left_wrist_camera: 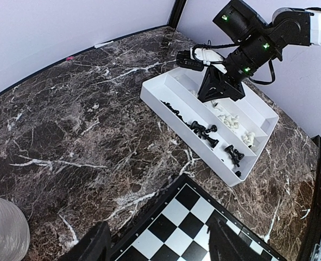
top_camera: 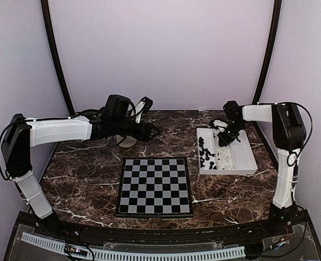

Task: Set up the chess pieces on the board
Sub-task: Pick up the chess pile from the storage box, then pass from the right arm to the left

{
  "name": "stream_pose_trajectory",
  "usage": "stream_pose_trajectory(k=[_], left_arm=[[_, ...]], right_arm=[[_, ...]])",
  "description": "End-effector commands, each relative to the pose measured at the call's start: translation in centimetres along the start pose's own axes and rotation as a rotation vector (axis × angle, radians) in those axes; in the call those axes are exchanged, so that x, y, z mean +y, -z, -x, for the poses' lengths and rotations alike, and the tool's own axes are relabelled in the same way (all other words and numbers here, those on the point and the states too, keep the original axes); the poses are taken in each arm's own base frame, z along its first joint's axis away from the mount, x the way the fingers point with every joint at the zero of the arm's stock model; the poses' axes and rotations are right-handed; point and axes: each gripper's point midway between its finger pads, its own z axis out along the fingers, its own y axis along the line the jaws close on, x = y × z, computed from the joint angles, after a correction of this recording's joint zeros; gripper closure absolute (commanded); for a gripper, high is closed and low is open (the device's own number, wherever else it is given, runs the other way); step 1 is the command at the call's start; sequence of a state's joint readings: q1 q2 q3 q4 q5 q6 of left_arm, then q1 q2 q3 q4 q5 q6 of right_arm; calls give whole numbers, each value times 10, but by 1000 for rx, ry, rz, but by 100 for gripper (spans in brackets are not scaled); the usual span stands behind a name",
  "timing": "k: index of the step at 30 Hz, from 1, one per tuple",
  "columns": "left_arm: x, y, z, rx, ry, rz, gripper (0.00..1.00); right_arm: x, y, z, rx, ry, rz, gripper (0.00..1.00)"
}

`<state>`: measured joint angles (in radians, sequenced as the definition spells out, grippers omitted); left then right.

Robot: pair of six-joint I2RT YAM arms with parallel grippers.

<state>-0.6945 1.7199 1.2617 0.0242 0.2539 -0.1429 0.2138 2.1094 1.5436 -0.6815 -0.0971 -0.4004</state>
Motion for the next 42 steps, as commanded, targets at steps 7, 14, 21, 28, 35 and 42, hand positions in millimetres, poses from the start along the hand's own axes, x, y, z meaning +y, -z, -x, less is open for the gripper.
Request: stream_pose_trajectory(k=[7, 14, 21, 28, 35, 42], left_arm=[[-8, 2, 9, -9, 6, -25, 36], [-14, -1, 11, -14, 67, -58, 36], [-41, -4, 34, -101, 237, -238, 30], [-70, -14, 49, -152, 399, -418, 27], [-91, -28, 45, -141, 496, -476, 24], [-94, -38, 29, -74, 546, -469, 33]], right_arm=[[-4, 36, -12, -31, -22, -36, 100], [22, 78, -7, -159, 0, 36, 100], [90, 126, 9, -353, 112, 245, 100], [165, 154, 19, -426, 311, 377, 100], [208, 162, 26, -420, 396, 479, 100], [225, 164, 24, -416, 428, 506, 100]])
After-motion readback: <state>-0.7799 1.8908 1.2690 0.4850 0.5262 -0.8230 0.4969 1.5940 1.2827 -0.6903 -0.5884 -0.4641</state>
